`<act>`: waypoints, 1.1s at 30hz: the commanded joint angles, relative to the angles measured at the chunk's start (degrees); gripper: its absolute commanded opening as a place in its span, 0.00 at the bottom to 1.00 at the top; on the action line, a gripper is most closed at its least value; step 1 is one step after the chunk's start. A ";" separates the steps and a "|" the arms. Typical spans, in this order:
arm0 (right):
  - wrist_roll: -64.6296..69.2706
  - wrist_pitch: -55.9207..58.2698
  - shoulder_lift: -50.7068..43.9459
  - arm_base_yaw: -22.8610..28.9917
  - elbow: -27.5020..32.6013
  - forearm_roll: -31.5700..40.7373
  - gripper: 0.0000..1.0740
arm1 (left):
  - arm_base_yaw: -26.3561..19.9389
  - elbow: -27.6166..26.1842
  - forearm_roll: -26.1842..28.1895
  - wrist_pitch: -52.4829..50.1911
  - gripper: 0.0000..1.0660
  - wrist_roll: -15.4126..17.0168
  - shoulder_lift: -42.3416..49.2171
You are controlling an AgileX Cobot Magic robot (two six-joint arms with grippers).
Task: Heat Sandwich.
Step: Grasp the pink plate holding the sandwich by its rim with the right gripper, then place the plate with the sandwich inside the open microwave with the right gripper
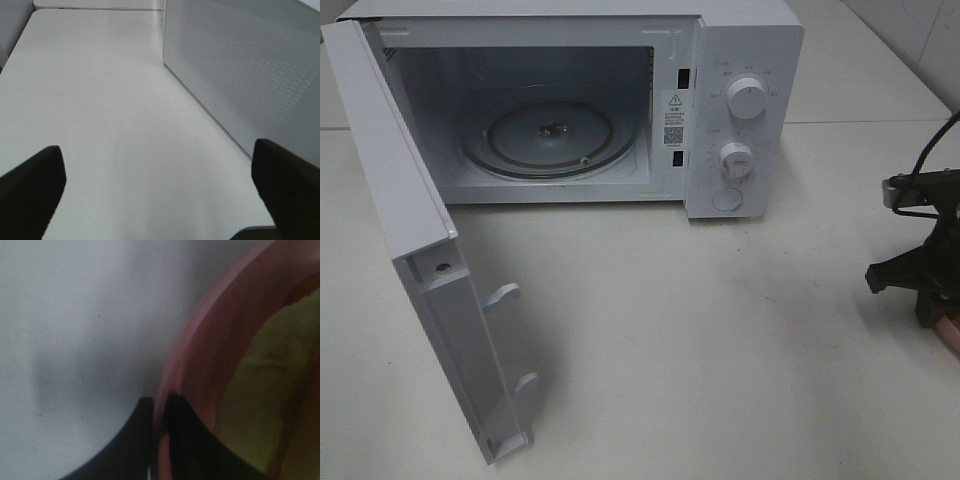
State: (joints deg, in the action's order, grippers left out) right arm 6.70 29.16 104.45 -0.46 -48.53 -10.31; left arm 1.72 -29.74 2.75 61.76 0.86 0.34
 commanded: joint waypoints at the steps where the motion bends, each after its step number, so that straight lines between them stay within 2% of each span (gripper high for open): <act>1: 0.57 2.41 0.17 -0.11 0.29 1.03 0.00 | 0.29 0.17 0.11 -0.40 0.90 0.23 1.26; 5: 1.43 3.44 -0.06 0.29 0.29 0.17 0.00 | 0.29 0.17 0.11 -0.40 0.90 0.23 1.26; 13: 9.74 7.16 -2.92 5.21 0.29 -9.17 0.00 | 0.29 0.17 0.11 -0.40 0.90 0.23 1.26; 18: 11.06 8.31 -3.21 6.70 0.29 -10.71 0.00 | 0.29 0.17 0.11 -0.40 0.90 0.23 1.26; 26: 13.29 14.09 -3.21 12.61 0.29 -14.50 0.00 | 0.29 0.17 0.11 -0.40 0.90 0.23 1.26; 33: 13.64 17.59 -5.04 15.70 0.34 -14.78 0.00 | 0.29 0.17 0.11 -0.40 0.90 0.23 1.26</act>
State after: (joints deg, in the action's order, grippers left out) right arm 19.82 44.92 100.78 14.55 -48.36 -23.66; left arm 1.72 -29.74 2.75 61.76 0.86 0.34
